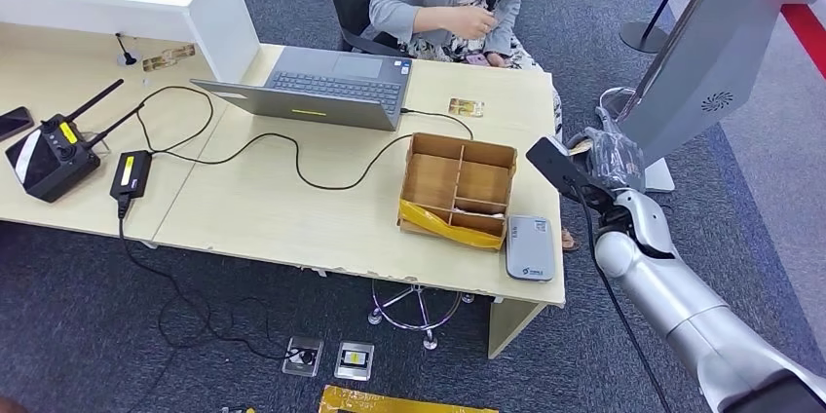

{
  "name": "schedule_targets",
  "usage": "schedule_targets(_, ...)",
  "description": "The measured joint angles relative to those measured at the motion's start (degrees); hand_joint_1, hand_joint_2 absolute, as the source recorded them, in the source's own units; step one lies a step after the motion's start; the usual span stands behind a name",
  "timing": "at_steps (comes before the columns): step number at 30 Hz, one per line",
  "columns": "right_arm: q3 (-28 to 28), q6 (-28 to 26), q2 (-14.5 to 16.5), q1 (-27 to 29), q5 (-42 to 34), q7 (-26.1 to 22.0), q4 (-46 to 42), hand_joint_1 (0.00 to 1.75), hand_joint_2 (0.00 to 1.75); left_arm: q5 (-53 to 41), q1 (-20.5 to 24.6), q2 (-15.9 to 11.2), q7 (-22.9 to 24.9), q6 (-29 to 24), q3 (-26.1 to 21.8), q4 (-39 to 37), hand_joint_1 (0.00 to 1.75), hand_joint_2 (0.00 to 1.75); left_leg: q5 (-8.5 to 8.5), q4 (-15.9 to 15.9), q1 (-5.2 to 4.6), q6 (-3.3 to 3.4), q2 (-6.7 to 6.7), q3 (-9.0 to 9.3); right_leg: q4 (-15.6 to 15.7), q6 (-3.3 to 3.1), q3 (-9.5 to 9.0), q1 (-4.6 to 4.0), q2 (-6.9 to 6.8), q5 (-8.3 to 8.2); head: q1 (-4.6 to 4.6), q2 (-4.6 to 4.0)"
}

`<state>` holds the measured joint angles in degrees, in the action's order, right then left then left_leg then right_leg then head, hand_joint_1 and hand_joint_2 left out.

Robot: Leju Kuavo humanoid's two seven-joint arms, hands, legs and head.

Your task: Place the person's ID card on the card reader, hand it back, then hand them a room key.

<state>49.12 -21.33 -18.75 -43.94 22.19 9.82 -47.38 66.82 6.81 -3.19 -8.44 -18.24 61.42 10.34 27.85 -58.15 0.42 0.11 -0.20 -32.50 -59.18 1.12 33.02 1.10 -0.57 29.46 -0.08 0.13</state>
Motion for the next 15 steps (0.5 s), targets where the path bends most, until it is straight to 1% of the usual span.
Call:
schedule_targets(4, -0.21, 0.39, -2.35, 3.3, -0.82, 1.17, -2.15, 1.75, 1.75, 0.3, -0.07, 0.02, 0.54, -0.67, 0.0, 0.0, 0.0, 0.0, 0.01, 0.0, 0.0, 0.0, -0.01, -0.02, 0.01, 0.0, 0.0, 0.0, -0.01, 0.0, 0.01, 0.0)
schedule_targets(9, -0.43, 0.07, -4.7, 6.75, -1.85, 1.31, -4.83, 1.75, 1.75, 0.39, -0.1, 0.02, 1.19, -1.0, 0.0, -0.01, 0.0, 0.0, 0.04, 0.0, 0.01, -0.03, 0.05, 0.0, 0.01, 0.0, 0.02, 0.0, 0.07, 0.0, 0.0, 0.0)
schedule_targets(15, -0.31, -0.38, -5.57, 10.29, -2.6, 0.73, -6.94, 1.75, 1.75, 0.22, -0.09, 0.01, 1.15, -0.78, 0.0, -0.01, 0.0, 0.0, 0.04, 0.0, 0.05, -0.03, 0.05, 0.0, 0.0, 0.0, 0.02, -0.04, 0.12, 0.0, -0.01, 0.0)
